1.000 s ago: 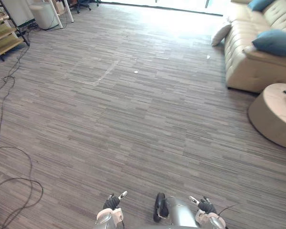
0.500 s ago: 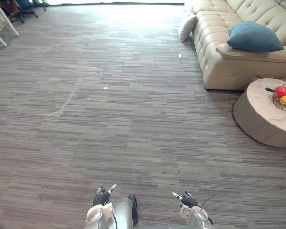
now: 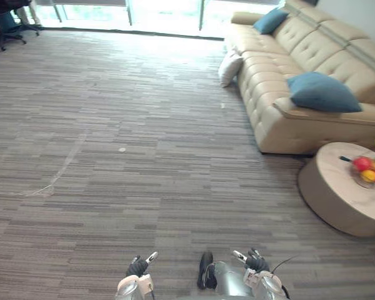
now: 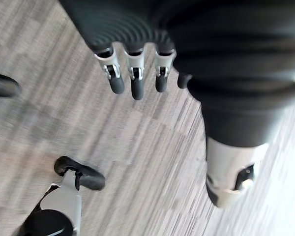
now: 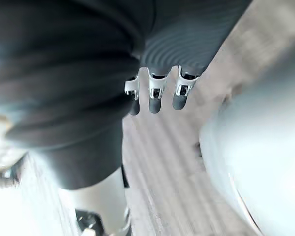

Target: Pick up cushions and gather them together orderly.

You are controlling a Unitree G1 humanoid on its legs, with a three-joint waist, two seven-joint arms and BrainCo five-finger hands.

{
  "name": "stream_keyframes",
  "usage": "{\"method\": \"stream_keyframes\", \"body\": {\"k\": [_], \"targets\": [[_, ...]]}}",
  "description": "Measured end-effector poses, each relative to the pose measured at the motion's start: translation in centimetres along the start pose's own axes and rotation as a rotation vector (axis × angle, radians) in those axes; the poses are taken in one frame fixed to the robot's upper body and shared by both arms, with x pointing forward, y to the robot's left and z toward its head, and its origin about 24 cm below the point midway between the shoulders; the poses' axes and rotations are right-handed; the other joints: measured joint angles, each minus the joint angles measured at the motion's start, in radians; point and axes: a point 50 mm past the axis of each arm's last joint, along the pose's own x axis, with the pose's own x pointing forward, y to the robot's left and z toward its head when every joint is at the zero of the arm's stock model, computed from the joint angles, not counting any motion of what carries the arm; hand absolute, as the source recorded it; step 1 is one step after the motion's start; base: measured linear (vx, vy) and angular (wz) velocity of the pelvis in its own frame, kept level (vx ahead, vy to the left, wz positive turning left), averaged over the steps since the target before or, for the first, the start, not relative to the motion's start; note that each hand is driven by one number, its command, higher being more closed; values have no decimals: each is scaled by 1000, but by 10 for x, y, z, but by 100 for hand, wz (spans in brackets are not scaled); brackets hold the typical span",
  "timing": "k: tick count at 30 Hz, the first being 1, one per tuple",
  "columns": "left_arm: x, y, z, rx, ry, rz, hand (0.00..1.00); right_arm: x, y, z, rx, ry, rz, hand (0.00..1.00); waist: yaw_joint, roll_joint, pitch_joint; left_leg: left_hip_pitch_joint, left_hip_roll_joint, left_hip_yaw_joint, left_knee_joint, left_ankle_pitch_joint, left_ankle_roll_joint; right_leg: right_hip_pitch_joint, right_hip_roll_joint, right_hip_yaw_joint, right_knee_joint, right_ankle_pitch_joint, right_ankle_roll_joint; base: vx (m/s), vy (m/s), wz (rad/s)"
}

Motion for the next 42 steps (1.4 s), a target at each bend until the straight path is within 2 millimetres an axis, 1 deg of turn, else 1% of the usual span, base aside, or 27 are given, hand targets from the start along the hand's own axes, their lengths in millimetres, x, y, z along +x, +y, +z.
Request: {"method": "stream_keyframes", "body": {"k": [2, 3, 4, 6, 7, 9, 11, 12, 13, 16, 18, 19, 20, 22, 25, 27, 28, 29, 30, 32, 33, 34, 35, 37, 38, 40, 42], "targets": [[1, -2, 4, -32, -13, 4, 0, 3, 1, 9, -24, -20, 10, 0, 2, 43, 25, -201, 40, -28, 458, 151, -159, 75, 31, -3, -26, -58, -8, 691, -143, -2], [1, -2, 5, -41, -17, 5, 0, 5, 3, 13, -37, -22, 15, 0, 14, 66, 42, -299, 76, -20, 663, 198, -182, 145, 61, 7, -67, -71, -18, 800, -70, -43], [1, -2, 12, -45, -42, 4, 0, 6, 9, 10, -39, 1, 24, 0, 23, 66, 64, -371, 105, 14, 789, 162, -133, 243, 78, 26, -119, -80, -24, 667, -21, -52], [1, 1, 20, -39, -84, 7, 0, 4, 19, 1, -51, 35, 48, 0, 51, 38, 69, -467, 110, 72, 778, 111, -108, 383, 73, 57, -226, -80, -25, 552, -34, -40], [0, 2, 22, -37, -96, 7, 0, 3, 22, -3, -54, 48, 57, 0, 54, 17, 66, -512, 115, 108, 727, 96, -94, 431, 69, 71, -276, -81, -24, 580, -35, -41], [-1, 2, 26, -54, -123, 8, 0, 4, 32, -2, -48, 47, 80, 0, 66, 18, 59, -588, 120, 191, 389, 78, -66, 526, 56, 115, -367, -87, 8, 609, 48, -60], [-2, 1, 23, -61, -122, 9, 0, 3, 32, -2, -51, 48, 80, 0, 79, 31, 48, -620, 100, 157, 102, 151, -70, 575, 46, 146, -405, -120, 49, 522, 162, -64], [-3, 4, 21, -60, -120, 18, 0, 2, 30, -7, -64, 65, 76, 0, 96, 18, 40, -622, 69, 115, 67, 252, -70, 600, 24, 176, -410, -151, 72, 571, 281, -69], [-3, 13, 20, -53, -121, 38, 0, 1, 31, -13, -84, 87, 79, 0, 102, -9, 8, -621, 22, 111, 85, 261, -29, 607, -21, 203, -405, -177, 99, 743, 338, -62], [-3, 18, 23, -57, -121, 51, 0, 1, 35, -14, -150, 87, 99, 0, 106, -41, -2, -600, 18, 169, 144, 205, 25, 535, -61, 251, -216, -176, 115, 619, 263, -46], [-2, 18, 25, -54, -119, 48, 0, 1, 42, -10, -185, 68, 129, 0, 104, -52, 14, -515, 8, 194, 125, 172, 63, 412, -79, 253, 105, -104, 178, 564, 256, -62], [-1, 14, 28, -55, -125, 37, 0, 1, 45, -7, -195, 45, 147, 0, 102, -36, 37, -415, -2, 181, 54, 102, 42, 299, -63, 252, 355, -121, 170, 390, 156, -59], [0, 12, 29, -51, -124, 30, 0, 0, 45, -6, -196, 35, 152, 0, 95, -44, 42, -390, -9, 182, 47, 96, 48, 252, -56, 242, 410, -152, 159, 337, 92, -32], [2, -5, 36, -26, -137, -24, 0, -4, 37, -7, -187, 16, 134, 0, 77, -42, 43, -338, -15, 150, 7, 58, 47, 108, -23, 143, 364, -205, 107, 284, 35, 27], [4, -25, 48, 12, -164, -93, 0, -5, 26, 5, -108, -61, 88, 0, 16, -60, 62, -261, -31, 29, -32, 19, 32, -5, -11, 80, 113, -160, 146, 438, -34, 118], [4, -31, 50, -10, -172, -114, 0, -6, 18, 2, -83, -50, 57, 0, 18, -67, 65, -216, -38, 4, -48, 2, 22, -5, -33, 54, 15, -124, 144, 470, -122, 87], [3, -28, 44, -25, -159, -110, 0, -7, 10, -3, -69, -30, 31, 0, 29, -79, 64, -149, -54, -34, -61, -49, 8, -22, -73, 50, -40, -40, 93, 776, -249, 77], [2, -24, 39, -36, -143, -94, 0, -6, 9, -2, -72, -30, 31, 0, 22, -65, 53, -113, -38, -70, -75, -80, 8, -36, -70, 44, 41, -11, 48, 694, -236, 89], [2, -20, 35, -44, -132, -81, 0, -5, 4, 0, -82, -32, 23, 0, 21, -39, 33, -105, -14, -89, -84, -83, 11, -46, -56, 21, 82, -61, 32, 869, -258, 61], [1, -14, 33, -82, -129, -56, 0, 0, 1, 6, -87, -24, 9, 0, 21, -5, 32, -216, 7, -118, 215, -39, -73, -5, -39, -20, 94, -129, 4, 669, -163, 23], [1, -10, 28, -125, -115, -34, 0, 1, 1, 8, -89, -24, 8, 0, 25, 17, 42, -299, 20, -125, 434, 59, -193, 62, -13, -16, 50, -138, -9, 768, -162, -18], [0, -8, 24, -145, -106, -24, 0, 2, 1, 8, -93, -18, 9, 0, 30, 31, 47, -334, 38, -114, 543, 92, -217, 121, 8, -12, 8, -139, -10, 774, -129, -35], [-1, -6, 21, -144, -98, -19, 0, 3, 7, 4, -96, 14, 21, 0, 33, 27, 57, -376, 68, -46, 667, 90, -182, 238, 29, 7, -78, -139, -10, 882, -110, -24], [-1, -5, 28, -140, -123, -22, 0, 2, 16, -4, -96, 46, 45, 0, 45, 0, 62, -436, 113, 87, 688, 68, -137, 390, 22, 27, -195, -139, -10, 708, -96, -11], [-2, -7, 30, -144, -135, -30, 0, 1, 21, -7, -91, 57, 56, 0, 52, -19, 52, -486, 143, 174, 638, 51, -103, 451, 16, 33, -247, -138, -9, 554, -71, -21], [-2, -7, 31, -148, -138, -30, 0, 3, 29, -2, -63, 45, 71, 0, 59, -10, 48, -554, 152, 247, 483, 34, -76, 520, 14, 60, -290, -138, -9, 538, -13, -45], [-2, -5, 32, -164, -142, -17, 0, 4, 34, 3, -55, 31, 80, 0, 76, -5, 45, -606, 99, 227, 183, 112, -72, 569, -9, 102, -306, -151, 19, 498, 106, -68]]}}
